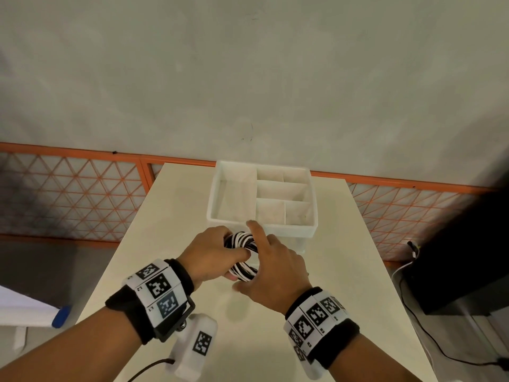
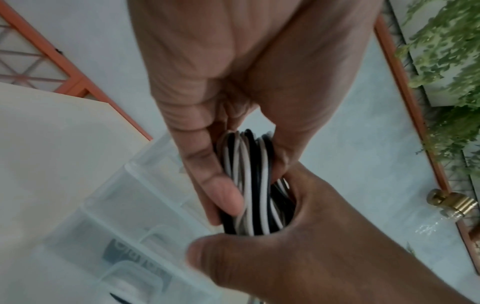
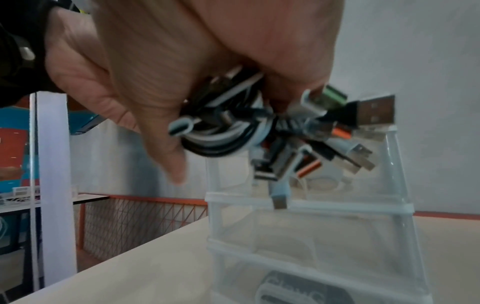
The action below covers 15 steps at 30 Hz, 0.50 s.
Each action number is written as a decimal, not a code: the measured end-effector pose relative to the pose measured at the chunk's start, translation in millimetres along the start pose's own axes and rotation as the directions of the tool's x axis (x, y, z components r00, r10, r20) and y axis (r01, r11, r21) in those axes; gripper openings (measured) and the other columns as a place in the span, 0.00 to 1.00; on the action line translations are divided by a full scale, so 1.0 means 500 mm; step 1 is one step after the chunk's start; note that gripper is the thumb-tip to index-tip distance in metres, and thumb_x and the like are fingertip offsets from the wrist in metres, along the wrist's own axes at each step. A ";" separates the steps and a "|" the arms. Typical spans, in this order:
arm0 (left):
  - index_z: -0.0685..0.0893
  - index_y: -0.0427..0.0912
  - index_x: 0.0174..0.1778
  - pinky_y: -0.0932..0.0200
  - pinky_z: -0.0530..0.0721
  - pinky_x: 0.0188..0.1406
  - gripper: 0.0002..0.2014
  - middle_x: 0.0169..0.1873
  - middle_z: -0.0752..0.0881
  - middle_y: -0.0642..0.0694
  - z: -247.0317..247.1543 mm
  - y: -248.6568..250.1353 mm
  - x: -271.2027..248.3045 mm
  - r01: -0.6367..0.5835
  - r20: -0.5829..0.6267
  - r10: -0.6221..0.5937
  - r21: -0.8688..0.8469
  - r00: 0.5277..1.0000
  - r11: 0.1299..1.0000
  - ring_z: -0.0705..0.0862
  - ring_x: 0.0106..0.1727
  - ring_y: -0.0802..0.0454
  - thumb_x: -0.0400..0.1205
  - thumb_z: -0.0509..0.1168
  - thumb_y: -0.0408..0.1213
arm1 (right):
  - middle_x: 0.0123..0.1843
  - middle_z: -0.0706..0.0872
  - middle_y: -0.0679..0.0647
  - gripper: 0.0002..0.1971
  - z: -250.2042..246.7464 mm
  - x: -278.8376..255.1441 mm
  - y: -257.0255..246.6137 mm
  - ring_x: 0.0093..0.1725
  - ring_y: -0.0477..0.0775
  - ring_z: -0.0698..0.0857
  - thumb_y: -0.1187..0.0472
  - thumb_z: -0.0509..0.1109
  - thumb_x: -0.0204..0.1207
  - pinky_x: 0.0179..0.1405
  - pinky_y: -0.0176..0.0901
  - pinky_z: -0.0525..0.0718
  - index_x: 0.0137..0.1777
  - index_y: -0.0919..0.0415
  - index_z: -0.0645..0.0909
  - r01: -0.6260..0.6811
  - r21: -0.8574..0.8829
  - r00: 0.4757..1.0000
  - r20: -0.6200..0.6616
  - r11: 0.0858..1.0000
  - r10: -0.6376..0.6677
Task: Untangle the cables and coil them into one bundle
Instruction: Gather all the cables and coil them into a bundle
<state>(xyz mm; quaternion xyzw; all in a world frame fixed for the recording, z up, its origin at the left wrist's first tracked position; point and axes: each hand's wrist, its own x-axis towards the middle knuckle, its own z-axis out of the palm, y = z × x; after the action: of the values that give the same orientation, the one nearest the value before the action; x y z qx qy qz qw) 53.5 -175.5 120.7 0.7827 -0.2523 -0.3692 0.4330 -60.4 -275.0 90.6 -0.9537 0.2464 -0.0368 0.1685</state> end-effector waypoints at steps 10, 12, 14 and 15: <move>0.83 0.40 0.61 0.53 0.90 0.50 0.19 0.53 0.91 0.39 0.019 -0.072 0.017 0.138 0.304 -0.078 -0.181 0.949 0.974 0.91 0.53 0.46 0.78 0.76 0.44 | 0.48 0.86 0.47 0.35 0.040 -0.016 0.063 0.44 0.58 0.86 0.49 0.73 0.60 0.42 0.48 0.86 0.67 0.44 0.61 -0.052 -0.025 0.992 0.115 0.998 0.055; 0.84 0.39 0.62 0.53 0.89 0.52 0.19 0.56 0.91 0.39 0.020 -0.103 0.032 0.228 0.349 -0.125 -0.272 0.929 0.935 0.90 0.54 0.45 0.78 0.76 0.43 | 0.47 0.87 0.47 0.36 0.036 -0.019 0.090 0.44 0.59 0.86 0.48 0.73 0.58 0.43 0.49 0.86 0.66 0.43 0.61 -0.108 -0.018 0.986 0.123 0.994 0.109; 0.86 0.38 0.57 0.52 0.88 0.51 0.12 0.53 0.90 0.40 0.034 -0.129 0.055 0.322 0.319 -0.209 -0.360 0.924 0.876 0.89 0.51 0.46 0.79 0.74 0.37 | 0.49 0.88 0.46 0.36 0.030 -0.018 0.114 0.45 0.60 0.86 0.48 0.73 0.58 0.43 0.48 0.85 0.67 0.42 0.61 -0.154 -0.008 0.982 0.113 0.988 0.154; 0.86 0.38 0.54 0.52 0.87 0.49 0.09 0.51 0.90 0.40 0.046 -0.138 0.069 0.364 0.285 -0.263 -0.406 0.922 0.838 0.88 0.49 0.47 0.80 0.73 0.35 | 0.49 0.88 0.46 0.37 0.027 -0.017 0.123 0.45 0.60 0.86 0.48 0.73 0.58 0.43 0.48 0.85 0.67 0.42 0.62 -0.169 -0.004 0.980 0.105 0.986 0.168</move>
<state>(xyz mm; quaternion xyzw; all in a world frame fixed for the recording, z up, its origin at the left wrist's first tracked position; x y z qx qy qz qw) 60.9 -177.1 40.4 0.6459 -0.0732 -0.5674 0.5056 -94.1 -317.3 57.3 -0.9296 0.3170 0.0271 0.1862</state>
